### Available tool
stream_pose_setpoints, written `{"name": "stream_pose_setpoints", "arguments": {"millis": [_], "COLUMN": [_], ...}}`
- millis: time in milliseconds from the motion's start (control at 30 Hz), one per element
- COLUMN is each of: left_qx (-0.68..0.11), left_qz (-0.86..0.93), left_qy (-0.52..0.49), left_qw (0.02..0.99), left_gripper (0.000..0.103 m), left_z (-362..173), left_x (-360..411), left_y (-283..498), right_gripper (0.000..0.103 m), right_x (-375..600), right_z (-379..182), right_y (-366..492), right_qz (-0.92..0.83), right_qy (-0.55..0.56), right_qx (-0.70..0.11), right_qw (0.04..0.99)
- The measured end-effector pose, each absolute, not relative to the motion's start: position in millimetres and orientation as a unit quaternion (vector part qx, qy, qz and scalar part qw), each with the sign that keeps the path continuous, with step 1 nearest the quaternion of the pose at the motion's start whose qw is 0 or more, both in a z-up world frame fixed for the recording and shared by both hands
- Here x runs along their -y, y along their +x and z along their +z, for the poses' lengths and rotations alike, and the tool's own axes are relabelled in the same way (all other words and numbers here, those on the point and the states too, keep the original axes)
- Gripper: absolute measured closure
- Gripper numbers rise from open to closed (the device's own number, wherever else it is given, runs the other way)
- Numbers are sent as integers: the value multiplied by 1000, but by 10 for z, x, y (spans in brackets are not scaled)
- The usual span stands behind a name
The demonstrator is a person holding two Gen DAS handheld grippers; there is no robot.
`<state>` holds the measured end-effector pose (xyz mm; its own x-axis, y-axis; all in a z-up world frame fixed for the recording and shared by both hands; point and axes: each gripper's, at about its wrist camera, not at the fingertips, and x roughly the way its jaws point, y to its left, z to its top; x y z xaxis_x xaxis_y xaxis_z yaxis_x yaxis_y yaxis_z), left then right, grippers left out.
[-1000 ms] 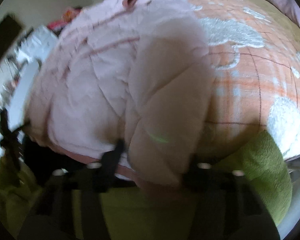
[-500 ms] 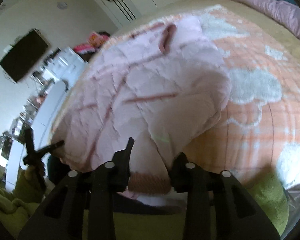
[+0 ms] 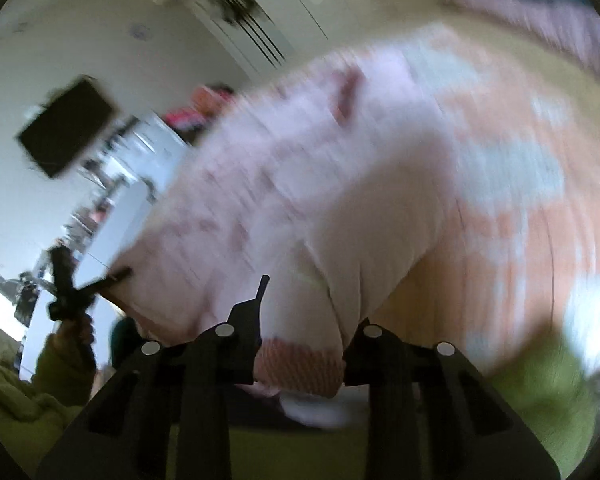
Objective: Fold large clothes
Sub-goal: 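Carry the held hem with both tools over the jacket toward the collar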
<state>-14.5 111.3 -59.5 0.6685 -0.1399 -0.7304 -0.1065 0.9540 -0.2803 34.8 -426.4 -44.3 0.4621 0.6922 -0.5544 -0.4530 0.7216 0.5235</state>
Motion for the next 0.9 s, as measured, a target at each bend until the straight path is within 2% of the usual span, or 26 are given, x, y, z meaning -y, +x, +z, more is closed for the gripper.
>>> {"name": "stream_pose_setpoints", "arguments": {"millis": [100,300,900], "left_qx": [-383,-348,-297], "left_qz": [-14,-23,-11], "left_qy": [-153,-128,-133], "left_qw": [911,928,945], "left_gripper": [96,96,96], "left_z": [-386,66,759], "left_x": [-1124,-1103,-1282], "left_y": [-41,199,965], "right_gripper": [81,82,82], "right_x": [4234,4154,4211], "right_z": [-129,292,864], "right_y": [464,735,1619], "right_qz": [350,353,321], "right_qy": [162,146,197], "right_qx": [-344,-311,-265], "right_qw": [856,870,888]}}
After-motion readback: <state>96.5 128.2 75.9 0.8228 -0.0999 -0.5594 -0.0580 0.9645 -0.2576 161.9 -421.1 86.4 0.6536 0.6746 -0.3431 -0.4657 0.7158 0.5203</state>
